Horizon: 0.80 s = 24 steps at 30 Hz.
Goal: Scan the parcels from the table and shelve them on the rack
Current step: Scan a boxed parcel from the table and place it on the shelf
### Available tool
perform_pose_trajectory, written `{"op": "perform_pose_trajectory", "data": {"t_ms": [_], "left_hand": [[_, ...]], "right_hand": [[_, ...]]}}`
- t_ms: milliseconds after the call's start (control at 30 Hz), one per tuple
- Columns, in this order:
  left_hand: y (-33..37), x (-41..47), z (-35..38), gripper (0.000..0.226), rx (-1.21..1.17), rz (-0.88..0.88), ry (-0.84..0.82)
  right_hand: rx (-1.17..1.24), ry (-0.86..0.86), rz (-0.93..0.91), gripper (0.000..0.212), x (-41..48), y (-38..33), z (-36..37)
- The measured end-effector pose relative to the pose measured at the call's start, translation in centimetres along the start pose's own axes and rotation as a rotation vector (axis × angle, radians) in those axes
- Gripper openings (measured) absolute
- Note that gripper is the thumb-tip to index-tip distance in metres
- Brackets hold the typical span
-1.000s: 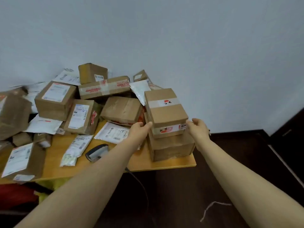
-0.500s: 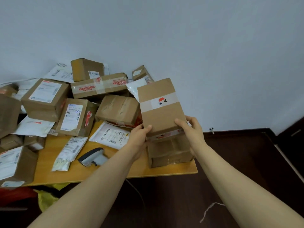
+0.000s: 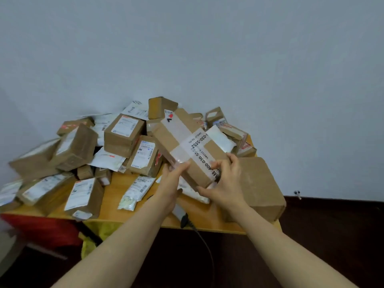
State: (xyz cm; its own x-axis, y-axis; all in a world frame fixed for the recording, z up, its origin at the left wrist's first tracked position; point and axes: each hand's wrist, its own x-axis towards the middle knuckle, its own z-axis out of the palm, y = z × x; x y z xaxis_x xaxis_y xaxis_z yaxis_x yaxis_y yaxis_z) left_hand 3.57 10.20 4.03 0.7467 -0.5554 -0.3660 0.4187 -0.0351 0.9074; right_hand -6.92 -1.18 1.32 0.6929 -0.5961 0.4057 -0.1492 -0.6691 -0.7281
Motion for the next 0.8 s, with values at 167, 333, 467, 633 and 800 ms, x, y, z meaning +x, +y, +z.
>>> {"op": "perform_pose_trajectory", "data": {"t_ms": [167,333,467,633,800], "left_hand": [[2.4,-2.6,-2.4,0.081,-0.181,-0.105,0.172],[3.5,-3.7,-6.0,0.077,-0.306,-0.228,0.184],[2.1,-4.0,-10.1,0.039,-0.298,-0.13,0.156],[0.7,-4.7,-14.5,0.048,-0.282,-0.055,0.112],[-0.3,-5.0,-16.1,0.053,-0.265,-0.013,0.029]], "right_hand": [[-0.267,0.144,-0.454,0.049,-2.2,-3.7,4.3],[-0.288,0.169,-0.751,0.042,-3.5,-6.1,7.0],[0.034,-0.053,-0.675,0.056,-4.1,-6.8,6.9],[0.482,-0.188,0.14,0.058,-0.1,-8.2,5.6],[0.833,-0.631,0.688,0.051,1.4,-7.5,6.6]]}}
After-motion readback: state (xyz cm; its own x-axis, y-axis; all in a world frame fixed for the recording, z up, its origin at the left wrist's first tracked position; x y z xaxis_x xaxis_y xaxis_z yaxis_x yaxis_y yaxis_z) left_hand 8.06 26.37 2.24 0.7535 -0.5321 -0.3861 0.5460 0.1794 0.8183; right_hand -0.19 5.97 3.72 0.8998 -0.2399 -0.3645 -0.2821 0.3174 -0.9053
